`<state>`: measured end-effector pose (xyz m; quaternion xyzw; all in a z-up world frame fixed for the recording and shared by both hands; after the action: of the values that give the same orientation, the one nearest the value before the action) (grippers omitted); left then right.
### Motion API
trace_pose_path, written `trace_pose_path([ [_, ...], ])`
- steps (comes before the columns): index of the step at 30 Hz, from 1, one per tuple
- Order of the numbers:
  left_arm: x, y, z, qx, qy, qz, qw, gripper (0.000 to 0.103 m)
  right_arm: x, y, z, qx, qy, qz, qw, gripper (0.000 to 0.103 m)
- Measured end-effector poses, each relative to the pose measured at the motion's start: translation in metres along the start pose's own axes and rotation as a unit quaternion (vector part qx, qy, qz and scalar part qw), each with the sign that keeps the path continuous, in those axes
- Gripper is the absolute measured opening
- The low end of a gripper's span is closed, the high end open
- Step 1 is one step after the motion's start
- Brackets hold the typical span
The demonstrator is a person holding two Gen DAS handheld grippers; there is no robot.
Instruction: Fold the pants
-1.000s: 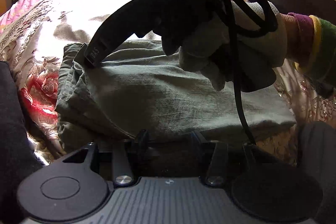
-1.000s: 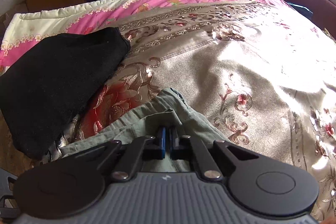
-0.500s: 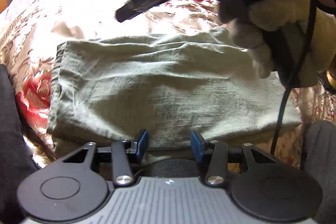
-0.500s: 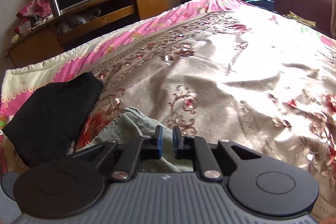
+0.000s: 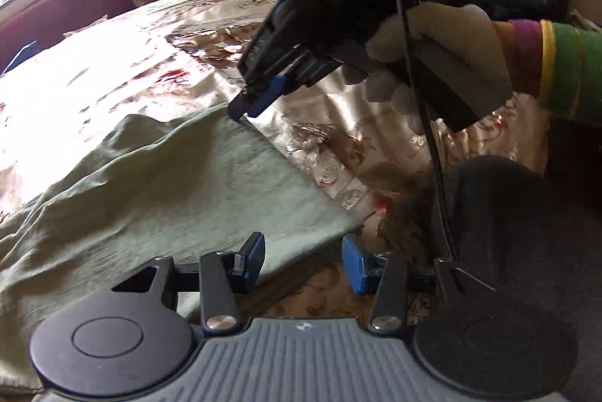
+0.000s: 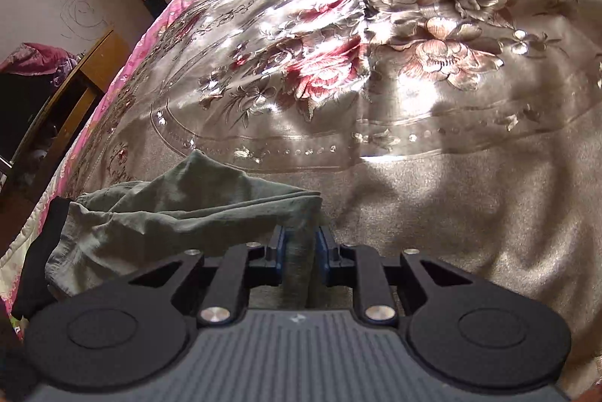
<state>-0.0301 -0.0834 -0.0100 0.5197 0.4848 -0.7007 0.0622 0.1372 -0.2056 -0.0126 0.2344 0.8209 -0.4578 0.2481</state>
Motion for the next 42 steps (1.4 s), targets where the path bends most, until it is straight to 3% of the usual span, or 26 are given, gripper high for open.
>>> trace_pose_path([
  [5, 0.009, 0.02, 0.03, -0.046, 0.079, -0.007, 0.9958, 0.058, 0.006, 0.009, 0.01, -0.042, 0.036, 0.003, 0.998, 0.024],
  [9, 0.013, 0.021, 0.036, -0.068, 0.085, -0.001, 0.994, 0.06, 0.005, 0.007, 0.014, -0.066, 0.05, 0.012, 0.997, 0.024],
  [14, 0.017, 0.028, 0.048, -0.087, 0.128, 0.015, 0.9879, 0.06, 0.006, 0.017, 0.022, -0.072, 0.071, 0.0, 0.995, 0.025],
  [19, 0.016, 0.027, 0.047, -0.095, 0.131, 0.02, 0.9866, 0.06, 0.008, 0.01, 0.023, -0.089, 0.075, -0.01, 0.993, 0.025],
  [21, 0.016, 0.027, 0.048, -0.095, 0.136, 0.022, 0.9858, 0.055, 0.01, 0.009, 0.025, -0.091, 0.075, -0.007, 0.993, 0.024],
  [24, 0.014, 0.033, 0.047, -0.091, 0.133, 0.024, 0.9867, 0.042, 0.01, 0.017, 0.027, -0.091, 0.103, 0.008, 0.991, 0.022],
  [26, 0.01, 0.034, 0.044, -0.089, 0.13, 0.026, 0.9871, 0.034, 0.009, 0.022, 0.025, -0.088, 0.111, 0.011, 0.99, 0.012],
  [30, -0.006, 0.028, 0.028, -0.07, 0.07, 0.033, 0.9945, 0.023, 0.006, 0.012, 0.028, -0.096, 0.124, 0.029, 0.987, 0.006],
  [39, -0.039, 0.009, 0.031, 0.0, -0.002, 0.092, 0.9957, 0.02, -0.01, -0.046, 0.049, -0.069, 0.14, 0.083, 0.984, 0.004],
  [42, -0.036, 0.007, 0.027, 0.007, -0.005, 0.087, 0.9961, 0.021, -0.007, -0.035, 0.054, -0.041, 0.122, 0.057, 0.99, 0.008],
])
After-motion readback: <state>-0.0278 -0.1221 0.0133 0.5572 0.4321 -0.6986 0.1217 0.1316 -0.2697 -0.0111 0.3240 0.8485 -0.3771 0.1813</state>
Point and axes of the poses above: each gripper's, at about its wrist camera, not at the fingertips, and y roughly the way its jaws point, z to its right, x to its underside, the point moved 3 cm from there along y, roughly the way its jaws point, and after that the axes turned 10 degrees about z, right-handed, at the moved point
